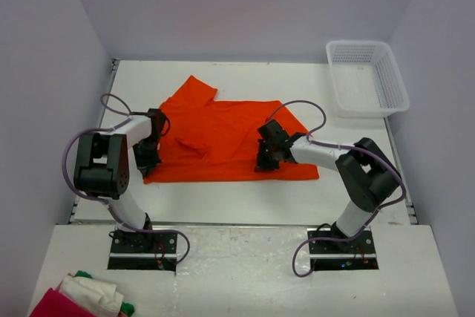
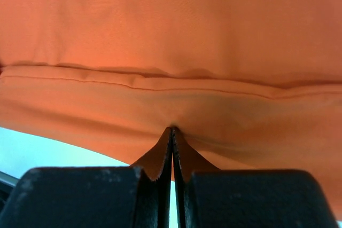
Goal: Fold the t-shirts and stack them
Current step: Fold the flattened tshirt in 1/3 of the way
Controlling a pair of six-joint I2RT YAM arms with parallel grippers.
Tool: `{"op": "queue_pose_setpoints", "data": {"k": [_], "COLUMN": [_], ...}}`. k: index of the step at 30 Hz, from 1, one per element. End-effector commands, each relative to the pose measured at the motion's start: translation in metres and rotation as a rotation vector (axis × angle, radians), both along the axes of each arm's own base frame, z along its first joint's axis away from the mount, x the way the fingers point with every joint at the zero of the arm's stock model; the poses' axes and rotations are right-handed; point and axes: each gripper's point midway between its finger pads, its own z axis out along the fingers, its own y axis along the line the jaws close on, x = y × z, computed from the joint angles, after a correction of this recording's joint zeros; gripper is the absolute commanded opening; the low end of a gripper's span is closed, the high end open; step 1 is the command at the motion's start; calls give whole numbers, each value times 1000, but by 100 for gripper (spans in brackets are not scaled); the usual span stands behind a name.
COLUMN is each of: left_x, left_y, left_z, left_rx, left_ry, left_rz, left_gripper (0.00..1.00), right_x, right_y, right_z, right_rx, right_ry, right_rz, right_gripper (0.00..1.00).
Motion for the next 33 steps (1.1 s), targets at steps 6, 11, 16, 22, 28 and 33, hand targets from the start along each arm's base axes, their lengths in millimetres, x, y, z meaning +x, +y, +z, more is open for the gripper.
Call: {"op": "queue_pose_setpoints", "data": {"k": [6,11,16,22,28,33], "left_x": [3,3,3,-5,4,51], "left_y": [15,21,15,-3,3,11], "left_z": [9,11,15,34,72,131], "left_rx": [87,116,83,9,46,148], "left_ry": [12,10,-4,-44,-182,-445], "left_rz": [24,37,51,165,222,164], "left_gripper": [0,0,1,35,78,72], "right_x": [-23,-24,-23,-21,-19,-9], "right_y": [-45,-39,-22,-4,14,9], "right_z": [-20,-20,-4,26,75,110], "right_rx": [-153,-131,-87,-70,-42,-87], "right_ry": [34,29,-28,-88,-181,-244], "right_rz": [-74,-29,71,149,192,215], "right_gripper": [0,0,0,0,0,0]}}
